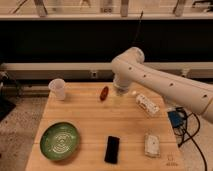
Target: Move the arm in a circular motion
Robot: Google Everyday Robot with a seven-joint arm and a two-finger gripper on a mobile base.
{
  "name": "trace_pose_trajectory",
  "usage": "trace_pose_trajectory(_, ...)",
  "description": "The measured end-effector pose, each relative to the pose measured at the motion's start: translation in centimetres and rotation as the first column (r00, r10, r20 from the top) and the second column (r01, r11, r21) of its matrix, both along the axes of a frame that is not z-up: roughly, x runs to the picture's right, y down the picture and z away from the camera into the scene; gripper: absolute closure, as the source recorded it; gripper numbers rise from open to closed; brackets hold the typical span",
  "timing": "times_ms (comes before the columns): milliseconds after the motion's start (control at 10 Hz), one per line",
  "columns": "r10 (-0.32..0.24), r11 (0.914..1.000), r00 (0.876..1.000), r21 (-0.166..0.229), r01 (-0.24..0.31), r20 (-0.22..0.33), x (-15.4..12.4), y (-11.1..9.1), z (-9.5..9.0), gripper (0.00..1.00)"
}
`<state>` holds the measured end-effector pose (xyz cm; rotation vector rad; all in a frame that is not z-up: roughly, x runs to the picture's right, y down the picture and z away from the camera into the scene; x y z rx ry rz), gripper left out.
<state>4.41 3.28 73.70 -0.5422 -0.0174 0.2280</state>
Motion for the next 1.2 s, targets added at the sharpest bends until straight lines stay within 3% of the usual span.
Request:
trace_pose_trajectory(300,-0.073,0.9973,0.994,0.019,0.072,0.081,-5.0,-0.9,-1.1,0.2)
trace_pose_trajectory(500,-0.14,0.9901,0.979,0.027,0.138,0.147,-8.1,-0.4,-2.8,0.2)
trace_pose_trajectory(700,-0.21,0.9777,0.955,0.033,0.207,0.209,-9.9,1.4,-6.0,0.2)
trace_pose_trajectory(1200,-0.283,0.9592,0.911,0.085,0.27,0.3,-10.1,7.6,-13.9,0.2)
